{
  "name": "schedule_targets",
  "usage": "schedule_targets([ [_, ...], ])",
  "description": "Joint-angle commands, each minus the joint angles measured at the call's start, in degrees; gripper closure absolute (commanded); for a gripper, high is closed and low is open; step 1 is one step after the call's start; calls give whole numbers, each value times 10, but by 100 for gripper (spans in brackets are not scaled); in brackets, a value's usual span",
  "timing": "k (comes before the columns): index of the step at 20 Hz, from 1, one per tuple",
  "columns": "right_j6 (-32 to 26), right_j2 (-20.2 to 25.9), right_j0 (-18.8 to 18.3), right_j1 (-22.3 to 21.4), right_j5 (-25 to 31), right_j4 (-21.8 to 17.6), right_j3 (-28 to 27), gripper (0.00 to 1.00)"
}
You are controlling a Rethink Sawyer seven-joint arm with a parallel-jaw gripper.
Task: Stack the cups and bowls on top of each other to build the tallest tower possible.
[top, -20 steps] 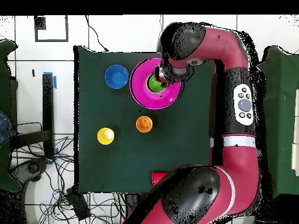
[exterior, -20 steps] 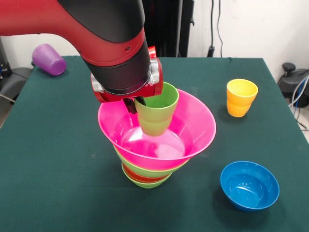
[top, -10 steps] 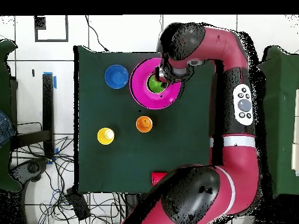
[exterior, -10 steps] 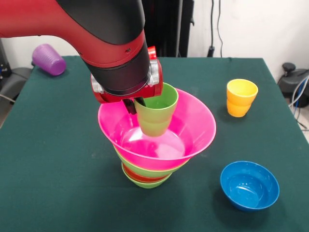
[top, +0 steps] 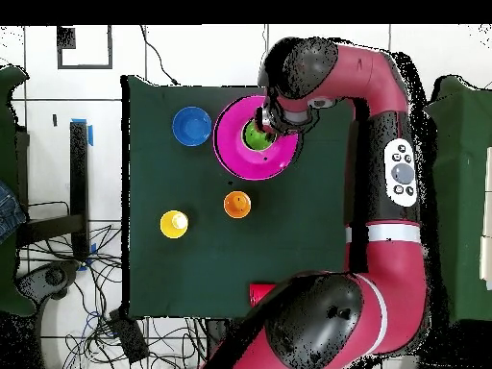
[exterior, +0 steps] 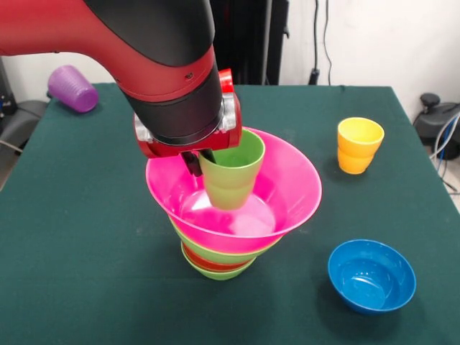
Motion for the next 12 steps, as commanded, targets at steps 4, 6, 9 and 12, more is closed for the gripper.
schedule_targets([
  [4, -137, -5, -4, 2, -59, -12, 54, 100],
  [6, -137, -7, -7, 0, -63, -11, 60, 100],
  [9, -133, -9, -10, -5, -69, -8, 72, 100],
  [12, -130, -10, -14, -8, -72, -5, 84, 100],
])
